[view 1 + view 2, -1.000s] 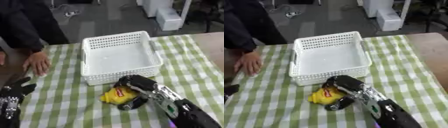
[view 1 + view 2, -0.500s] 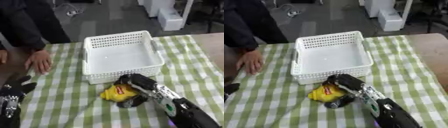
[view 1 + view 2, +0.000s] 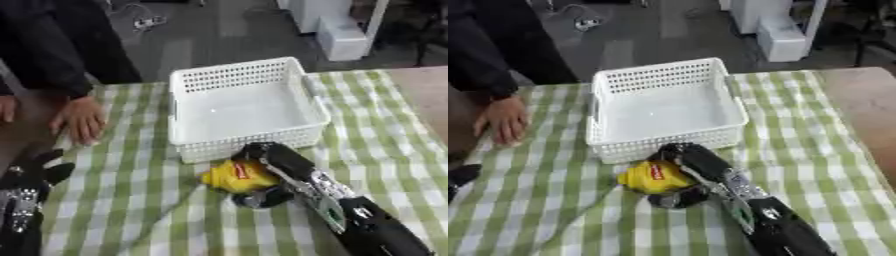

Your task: Pick up objects on the table and place them in the box.

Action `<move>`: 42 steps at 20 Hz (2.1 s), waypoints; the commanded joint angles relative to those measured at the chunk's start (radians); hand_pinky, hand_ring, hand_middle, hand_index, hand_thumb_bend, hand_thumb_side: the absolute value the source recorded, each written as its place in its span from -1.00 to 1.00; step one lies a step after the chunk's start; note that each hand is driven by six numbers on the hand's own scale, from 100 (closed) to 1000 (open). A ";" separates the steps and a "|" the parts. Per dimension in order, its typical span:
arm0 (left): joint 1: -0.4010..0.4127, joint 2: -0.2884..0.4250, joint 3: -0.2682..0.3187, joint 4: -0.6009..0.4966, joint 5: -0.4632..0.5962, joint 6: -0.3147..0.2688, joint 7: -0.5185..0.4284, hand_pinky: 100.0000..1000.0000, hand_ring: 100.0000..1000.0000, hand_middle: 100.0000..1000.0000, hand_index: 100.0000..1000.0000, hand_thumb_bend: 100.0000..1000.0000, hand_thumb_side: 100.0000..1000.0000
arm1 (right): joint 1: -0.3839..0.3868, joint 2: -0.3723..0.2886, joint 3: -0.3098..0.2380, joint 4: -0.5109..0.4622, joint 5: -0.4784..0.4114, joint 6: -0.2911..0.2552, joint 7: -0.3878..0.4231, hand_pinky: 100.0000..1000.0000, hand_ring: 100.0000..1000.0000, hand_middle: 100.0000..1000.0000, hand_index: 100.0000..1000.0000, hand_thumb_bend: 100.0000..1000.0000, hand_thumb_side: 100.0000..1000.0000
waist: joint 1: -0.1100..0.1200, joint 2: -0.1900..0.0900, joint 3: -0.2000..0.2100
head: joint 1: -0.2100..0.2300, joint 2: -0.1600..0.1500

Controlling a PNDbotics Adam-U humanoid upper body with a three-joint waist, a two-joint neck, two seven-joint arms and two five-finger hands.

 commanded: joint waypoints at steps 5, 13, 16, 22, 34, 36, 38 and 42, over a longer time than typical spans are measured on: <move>-0.003 0.005 0.005 -0.018 0.007 -0.002 -0.004 0.50 0.35 0.42 0.89 -0.30 0.51 | 0.070 -0.015 0.025 0.098 -0.083 0.051 0.079 -1.00 -1.00 -1.00 -0.86 -0.42 -0.84 | 0.005 0.008 -0.004 | 0.009 0.003; 0.006 0.010 0.006 -0.017 0.005 -0.001 -0.003 0.50 0.35 0.42 0.89 -0.30 0.50 | 0.112 -0.055 0.084 -0.258 -0.420 0.207 0.228 -1.00 -1.00 -1.00 -0.85 -0.40 -0.77 | 0.001 -0.004 -0.013 | 0.010 0.011; 0.010 0.012 0.007 -0.017 0.004 -0.001 -0.002 0.50 0.35 0.42 0.89 -0.30 0.50 | 0.118 -0.069 0.089 -0.385 -0.515 0.269 0.267 -1.00 -1.00 -1.00 -0.85 -0.41 -0.76 | 0.001 -0.008 -0.015 | 0.009 0.012; 0.016 0.014 0.010 -0.017 0.004 0.000 0.007 0.50 0.35 0.42 0.89 -0.31 0.50 | 0.110 -0.085 0.082 -0.557 -0.614 0.364 0.302 -1.00 -1.00 -1.00 -0.85 -0.42 -0.77 | 0.006 -0.014 -0.018 | -0.001 0.007; 0.041 0.012 0.026 -0.013 0.001 0.007 0.043 0.50 0.34 0.42 0.89 -0.32 0.50 | 0.045 -0.108 0.061 -0.724 -0.667 0.455 0.309 -1.00 -1.00 -1.00 -0.85 -0.44 -0.80 | 0.015 -0.040 -0.029 | -0.059 -0.023; 0.045 0.011 0.027 -0.012 0.001 0.009 0.049 0.49 0.34 0.42 0.89 -0.32 0.50 | 0.019 -0.116 0.059 -0.735 -0.677 0.467 0.311 -1.00 -1.00 -1.00 -0.85 -0.45 -0.82 | 0.016 -0.045 -0.031 | -0.067 -0.031; 0.046 0.011 0.027 -0.012 0.002 0.011 0.052 0.49 0.34 0.42 0.89 -0.32 0.50 | -0.004 -0.125 0.057 -0.741 -0.683 0.475 0.311 -1.00 -1.00 -1.00 -0.85 -0.45 -0.82 | 0.017 -0.047 -0.030 | -0.072 -0.039; 0.043 0.010 0.023 -0.014 0.003 0.013 0.050 0.49 0.34 0.42 0.89 -0.32 0.49 | -0.057 -0.153 0.057 -0.735 -0.682 0.472 0.302 -1.00 -1.00 -1.00 -0.86 -0.47 -0.84 | 0.023 -0.047 -0.023 | -0.076 -0.067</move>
